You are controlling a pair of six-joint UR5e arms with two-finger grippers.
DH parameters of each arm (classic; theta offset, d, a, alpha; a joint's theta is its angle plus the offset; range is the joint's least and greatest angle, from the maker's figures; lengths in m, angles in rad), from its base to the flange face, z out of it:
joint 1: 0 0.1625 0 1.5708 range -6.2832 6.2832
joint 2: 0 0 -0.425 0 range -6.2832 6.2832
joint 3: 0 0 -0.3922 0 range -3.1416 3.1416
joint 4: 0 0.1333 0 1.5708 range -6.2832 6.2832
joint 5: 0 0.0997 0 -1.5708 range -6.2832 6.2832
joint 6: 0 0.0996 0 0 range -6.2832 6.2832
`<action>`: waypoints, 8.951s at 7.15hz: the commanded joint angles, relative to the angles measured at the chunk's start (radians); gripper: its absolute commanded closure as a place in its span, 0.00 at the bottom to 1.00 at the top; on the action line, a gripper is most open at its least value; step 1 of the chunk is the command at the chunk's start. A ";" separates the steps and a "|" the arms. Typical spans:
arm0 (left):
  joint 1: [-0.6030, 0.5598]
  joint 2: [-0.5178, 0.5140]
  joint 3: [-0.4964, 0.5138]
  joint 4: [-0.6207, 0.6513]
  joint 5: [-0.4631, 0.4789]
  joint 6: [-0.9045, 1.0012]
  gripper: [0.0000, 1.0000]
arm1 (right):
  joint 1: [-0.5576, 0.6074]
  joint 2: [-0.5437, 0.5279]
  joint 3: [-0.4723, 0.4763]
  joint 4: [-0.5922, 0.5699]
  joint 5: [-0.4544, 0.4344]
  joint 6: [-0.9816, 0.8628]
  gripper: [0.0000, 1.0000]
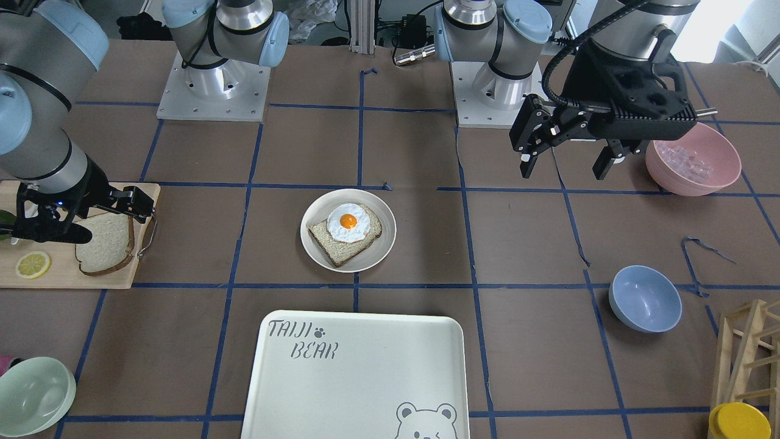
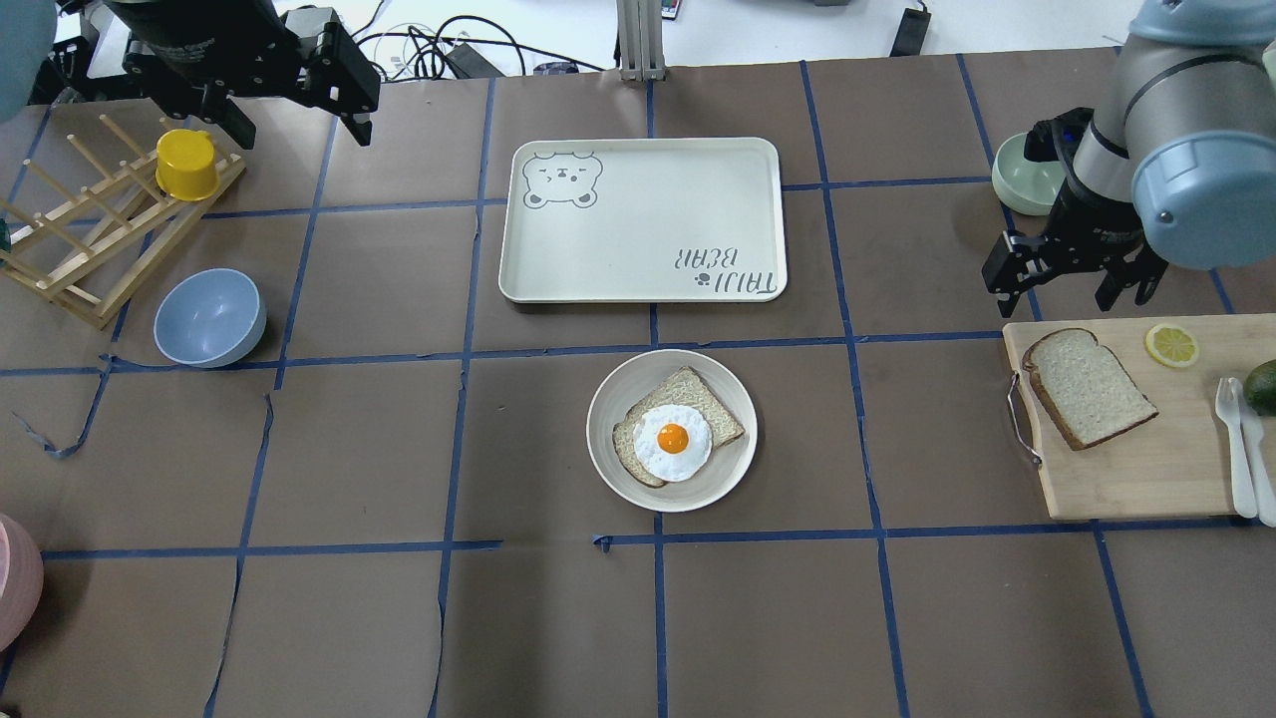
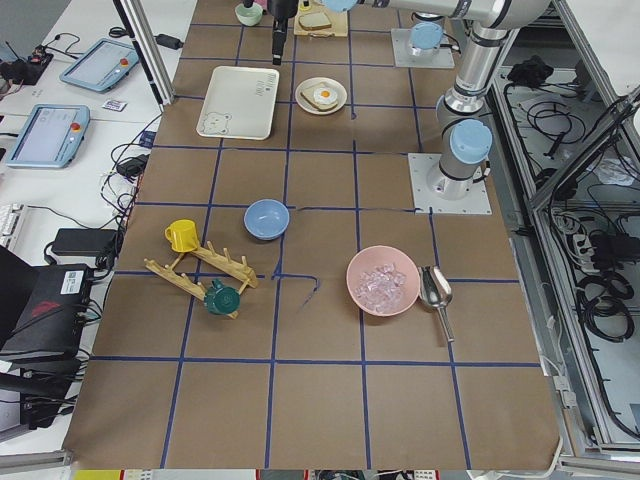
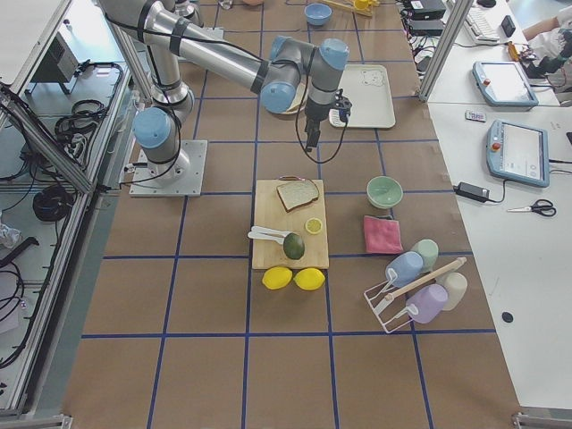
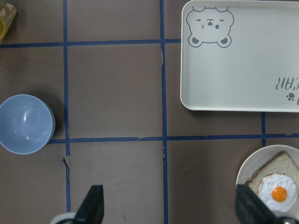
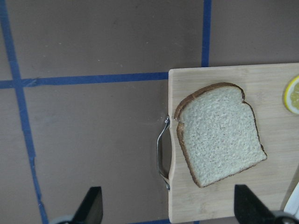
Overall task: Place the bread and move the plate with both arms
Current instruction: 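Lower the right gripper and grasp the bread slice edge on the board, then lift the bread slice and carry it over the white plate, then lower the bread onto the egg toast and open the right gripper, then raise the right gripper away while the left arm moves toward the plate, then lower the left gripper to the plate rim and grip it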
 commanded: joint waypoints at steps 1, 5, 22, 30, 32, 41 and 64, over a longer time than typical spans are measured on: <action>0.000 0.000 0.000 0.000 0.000 0.000 0.00 | -0.013 0.039 0.086 -0.129 -0.055 -0.008 0.00; 0.000 0.001 0.000 0.000 0.000 0.000 0.00 | -0.039 0.157 0.086 -0.182 -0.103 -0.004 0.22; 0.005 0.006 -0.002 0.000 0.000 0.005 0.00 | -0.039 0.184 -0.054 -0.015 -0.140 -0.004 1.00; 0.003 0.011 -0.009 0.002 0.002 0.008 0.00 | 0.479 0.124 -0.266 0.311 0.304 0.975 1.00; 0.005 0.021 -0.026 0.003 0.003 0.006 0.00 | 0.541 0.179 -0.265 0.232 0.325 1.134 1.00; 0.001 0.023 -0.043 0.017 0.003 0.008 0.00 | 0.584 0.268 -0.245 0.159 0.414 1.285 0.07; -0.216 -0.227 -0.684 0.634 -0.227 -0.399 0.17 | 0.269 -0.166 -0.267 0.538 0.093 0.177 0.00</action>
